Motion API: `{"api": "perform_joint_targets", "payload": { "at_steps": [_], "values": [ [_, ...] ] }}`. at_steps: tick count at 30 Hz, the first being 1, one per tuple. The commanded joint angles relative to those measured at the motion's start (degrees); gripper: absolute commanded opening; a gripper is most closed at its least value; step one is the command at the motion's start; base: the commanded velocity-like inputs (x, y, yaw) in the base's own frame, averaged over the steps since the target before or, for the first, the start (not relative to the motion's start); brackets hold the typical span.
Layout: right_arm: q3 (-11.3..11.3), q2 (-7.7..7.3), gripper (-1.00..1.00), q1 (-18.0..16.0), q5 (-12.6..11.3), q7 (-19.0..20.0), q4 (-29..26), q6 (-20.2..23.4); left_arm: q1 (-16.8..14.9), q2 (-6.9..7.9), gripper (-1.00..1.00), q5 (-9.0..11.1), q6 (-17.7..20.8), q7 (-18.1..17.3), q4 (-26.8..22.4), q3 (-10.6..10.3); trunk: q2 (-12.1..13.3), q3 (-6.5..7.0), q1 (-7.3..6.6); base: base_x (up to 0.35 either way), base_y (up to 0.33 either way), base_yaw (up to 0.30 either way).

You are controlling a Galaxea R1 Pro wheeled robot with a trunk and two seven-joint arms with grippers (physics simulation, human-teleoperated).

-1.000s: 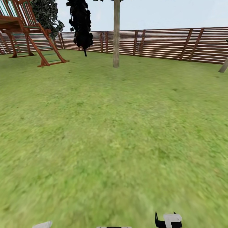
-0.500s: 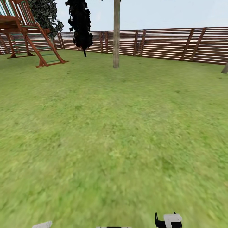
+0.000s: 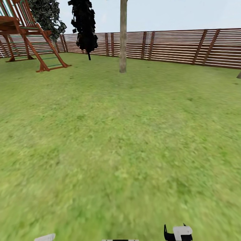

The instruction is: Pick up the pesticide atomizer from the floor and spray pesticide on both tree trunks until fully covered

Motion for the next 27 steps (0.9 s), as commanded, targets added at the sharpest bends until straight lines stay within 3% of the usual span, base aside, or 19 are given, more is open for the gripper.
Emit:
{"api": "perform_joint_targets", "payload": {
  "at_steps": [1, 27],
  "values": [
    [0.00, 0.00, 1.00, 0.00, 0.00, 0.00, 0.00, 0.00, 0.00, 0.00, -1.00, 0.03, 0.00, -0.06, 0.00, 0.01, 0.00, 0.00, 0.00, 0.340, 0.000, 0.000],
    [0.00, 0.03, 1.00, 0.00, 0.00, 0.00, 0.00, 0.00, 0.00, 0.00, -1.00, 0.04, -0.03, -0.01, 0.00, 0.01, 0.00, 0.00, 0.00, 0.340, 0.000, 0.000]
  ]
}}
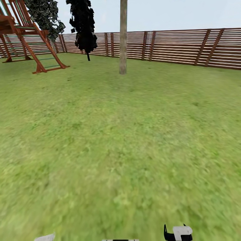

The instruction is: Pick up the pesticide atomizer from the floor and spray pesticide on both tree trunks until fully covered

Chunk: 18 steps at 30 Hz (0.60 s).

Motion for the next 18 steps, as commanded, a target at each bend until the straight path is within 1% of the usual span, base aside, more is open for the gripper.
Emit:
{"api": "perform_joint_targets", "payload": {
  "at_steps": [1, 18],
  "values": [
    [0.00, -0.01, 1.00, 0.00, 0.00, 0.00, 0.00, 0.00, 0.00, 0.00, -1.00, 0.02, 0.00, -0.04, 0.00, 0.01, 0.00, 0.00, 0.00, 0.340, 0.000, 0.000],
    [0.00, 0.02, 1.00, 0.00, 0.00, 0.00, 0.00, -0.01, 0.00, 0.00, -1.00, 0.02, 0.00, -0.08, 0.00, 0.01, 0.00, 0.00, 0.00, 0.340, 0.000, 0.000]
  ]
}}
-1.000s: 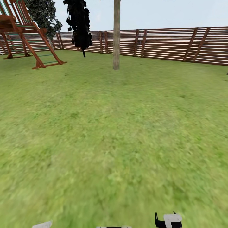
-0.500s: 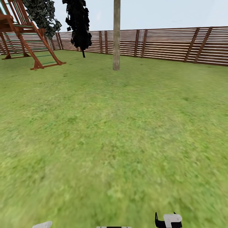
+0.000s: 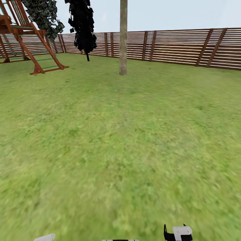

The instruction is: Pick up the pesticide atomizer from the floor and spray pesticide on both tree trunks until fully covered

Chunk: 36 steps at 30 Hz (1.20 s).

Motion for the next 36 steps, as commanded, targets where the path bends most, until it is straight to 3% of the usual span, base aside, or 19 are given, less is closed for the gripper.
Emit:
{"api": "perform_joint_targets", "payload": {
  "at_steps": [1, 36],
  "values": [
    [0.00, 0.02, 1.00, 0.00, 0.00, 0.00, 0.00, 0.01, 0.00, 0.00, -1.00, 0.02, 0.00, -0.03, 0.00, 0.01, 0.00, 0.00, 0.00, 0.340, 0.000, 0.000],
    [0.00, 0.05, 1.00, 0.00, 0.00, 0.00, 0.00, 0.00, 0.00, 0.00, -1.00, 0.01, 0.00, -0.04, 0.00, 0.01, 0.00, 0.00, 0.00, 0.340, 0.000, 0.000]
  ]
}}
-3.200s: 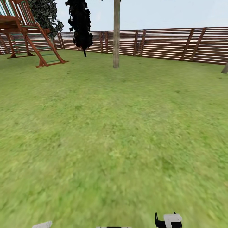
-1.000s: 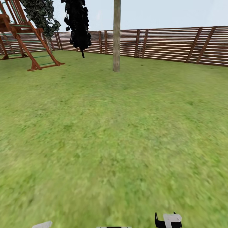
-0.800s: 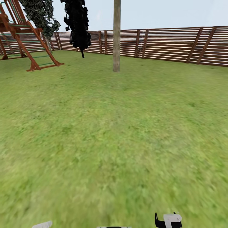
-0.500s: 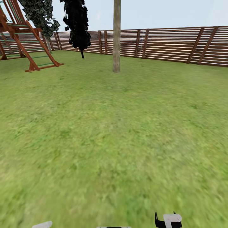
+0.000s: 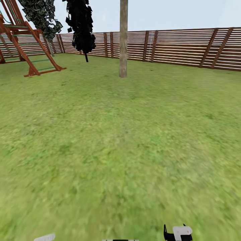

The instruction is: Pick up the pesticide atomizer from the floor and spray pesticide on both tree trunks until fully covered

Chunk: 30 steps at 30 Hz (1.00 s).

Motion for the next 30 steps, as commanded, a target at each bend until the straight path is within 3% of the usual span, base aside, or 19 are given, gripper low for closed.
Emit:
{"api": "perform_joint_targets", "payload": {
  "at_steps": [1, 30],
  "values": [
    [0.00, -0.01, 1.00, 0.00, 0.00, 0.00, 0.00, 0.00, 0.00, 0.00, -1.00, 0.01, 0.00, -0.02, 0.00, 0.01, 0.00, 0.00, 0.00, 0.340, 0.000, 0.000],
    [0.00, 0.00, 1.00, 0.00, 0.00, 0.00, 0.02, 0.00, 0.00, 0.00, -1.00, -0.03, 0.00, -0.02, 0.00, 0.01, 0.00, 0.00, 0.00, 0.340, 0.000, 0.000]
  ]
}}
